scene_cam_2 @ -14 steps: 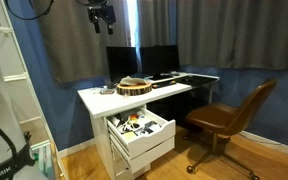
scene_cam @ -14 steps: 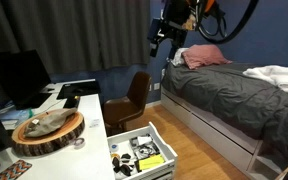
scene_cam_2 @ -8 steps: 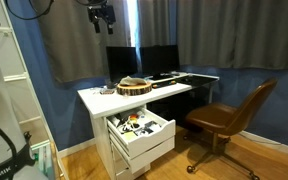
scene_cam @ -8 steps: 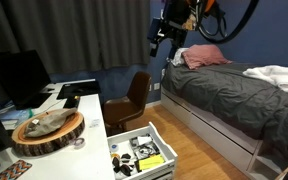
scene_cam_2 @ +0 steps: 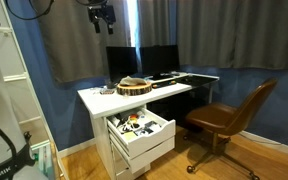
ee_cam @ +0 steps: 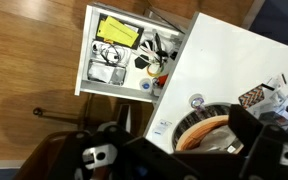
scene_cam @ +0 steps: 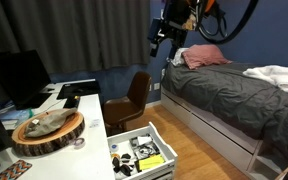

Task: Close the top opened drawer of the cabinet

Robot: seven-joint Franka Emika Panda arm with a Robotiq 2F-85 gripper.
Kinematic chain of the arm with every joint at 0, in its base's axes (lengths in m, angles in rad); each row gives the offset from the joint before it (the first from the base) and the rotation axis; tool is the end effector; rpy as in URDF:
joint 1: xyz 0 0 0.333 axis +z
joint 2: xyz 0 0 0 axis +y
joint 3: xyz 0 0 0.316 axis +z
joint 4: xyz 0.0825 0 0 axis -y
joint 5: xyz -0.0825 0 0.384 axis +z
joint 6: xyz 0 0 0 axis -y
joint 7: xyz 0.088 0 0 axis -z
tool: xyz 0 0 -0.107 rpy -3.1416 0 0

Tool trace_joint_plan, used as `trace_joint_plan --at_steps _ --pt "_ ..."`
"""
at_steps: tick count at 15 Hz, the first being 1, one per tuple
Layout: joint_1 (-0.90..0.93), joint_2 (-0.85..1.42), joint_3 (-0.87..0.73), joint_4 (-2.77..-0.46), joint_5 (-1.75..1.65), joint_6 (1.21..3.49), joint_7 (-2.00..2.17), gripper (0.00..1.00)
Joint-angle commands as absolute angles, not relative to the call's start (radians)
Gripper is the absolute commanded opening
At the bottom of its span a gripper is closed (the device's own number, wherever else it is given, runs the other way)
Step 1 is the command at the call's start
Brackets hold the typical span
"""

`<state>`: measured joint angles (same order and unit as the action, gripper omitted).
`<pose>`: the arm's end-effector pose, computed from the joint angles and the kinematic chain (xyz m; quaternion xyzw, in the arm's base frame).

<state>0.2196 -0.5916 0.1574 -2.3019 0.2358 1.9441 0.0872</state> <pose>0.3590 0.1715 0.5831 -0.9854 -0.1051 -0.0962 0.0935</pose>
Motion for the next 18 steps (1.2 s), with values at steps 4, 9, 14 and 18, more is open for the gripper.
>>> trace_joint_plan --at_steps 4,9,14,18 --pt "0.133 -0.472 0.151 -2.31 0.178 2.045 0.091 1.0" --pt "0.084 -0.305 0.159 -2.335 0.095 2.175 0.12 1.0" --pt "0.054 -0.137 0.133 -2.35 -0.016 2.261 0.131 1.0" --pt "0.043 0.007 0.097 -2.342 -0.032 2.35 0.134 1.0"
